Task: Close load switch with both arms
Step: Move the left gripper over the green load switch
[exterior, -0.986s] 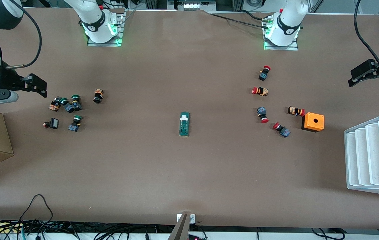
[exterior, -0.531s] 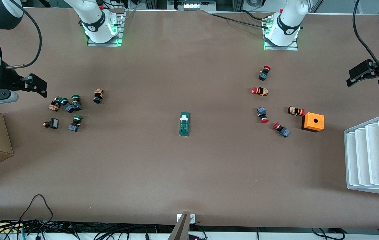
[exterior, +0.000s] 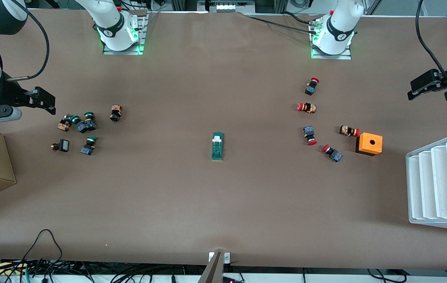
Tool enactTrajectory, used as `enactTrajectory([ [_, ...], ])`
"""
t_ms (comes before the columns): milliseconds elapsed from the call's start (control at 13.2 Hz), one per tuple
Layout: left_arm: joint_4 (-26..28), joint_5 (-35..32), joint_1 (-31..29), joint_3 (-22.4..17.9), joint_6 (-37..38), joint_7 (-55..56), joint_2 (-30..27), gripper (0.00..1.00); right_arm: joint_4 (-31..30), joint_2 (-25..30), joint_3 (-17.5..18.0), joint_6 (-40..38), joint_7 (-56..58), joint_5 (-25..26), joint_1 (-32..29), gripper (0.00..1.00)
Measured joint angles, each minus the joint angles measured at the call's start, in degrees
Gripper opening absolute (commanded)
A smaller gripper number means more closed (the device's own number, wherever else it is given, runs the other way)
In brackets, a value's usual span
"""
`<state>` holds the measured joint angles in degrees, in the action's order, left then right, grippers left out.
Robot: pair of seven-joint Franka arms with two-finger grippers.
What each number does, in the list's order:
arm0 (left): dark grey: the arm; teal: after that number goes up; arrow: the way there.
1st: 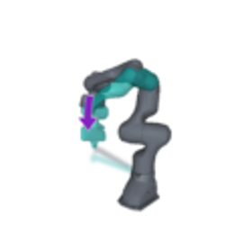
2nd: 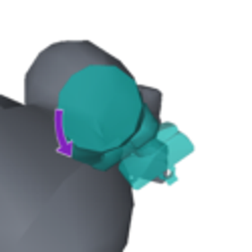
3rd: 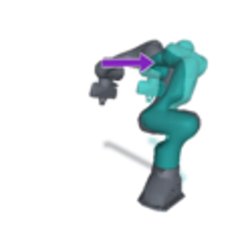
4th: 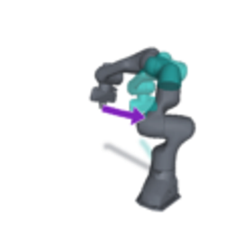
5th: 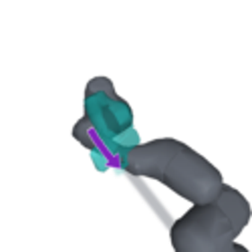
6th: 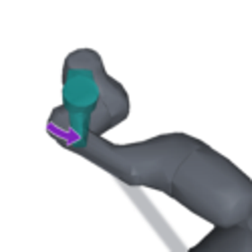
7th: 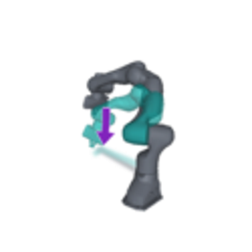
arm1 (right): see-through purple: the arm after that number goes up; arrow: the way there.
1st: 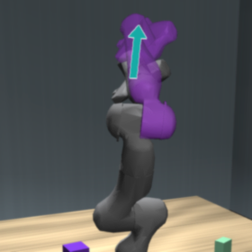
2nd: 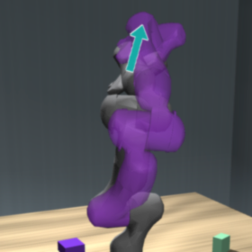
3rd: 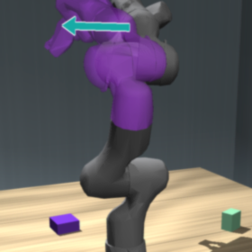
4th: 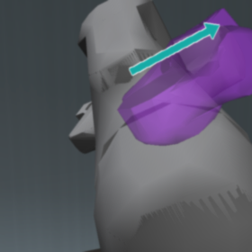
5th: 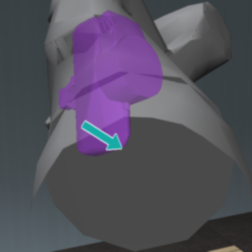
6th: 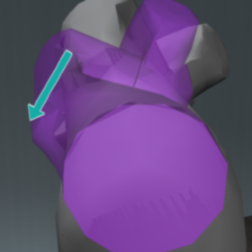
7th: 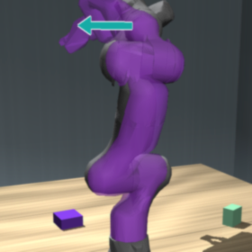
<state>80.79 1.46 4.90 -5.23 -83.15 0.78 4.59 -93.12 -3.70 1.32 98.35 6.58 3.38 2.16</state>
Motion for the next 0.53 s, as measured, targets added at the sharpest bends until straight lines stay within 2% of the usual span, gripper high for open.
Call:
enactTrajectory([
  [152, 0.0, 0.0, 0.1, 0.6, 0.3, 0.0, 0.5, 1.00, 0.0, 0.0, 0.0, -0.1, 0.0, 0.0, 0.0, 1.00],
  [531, 0.2, 0.1, 0.6, 5.8, 0.3, 0.6, 1.4, 1.00, 0.0, -1.8, -0.1, -0.2, 3.1, 0.0, -0.1, 1.00],
])
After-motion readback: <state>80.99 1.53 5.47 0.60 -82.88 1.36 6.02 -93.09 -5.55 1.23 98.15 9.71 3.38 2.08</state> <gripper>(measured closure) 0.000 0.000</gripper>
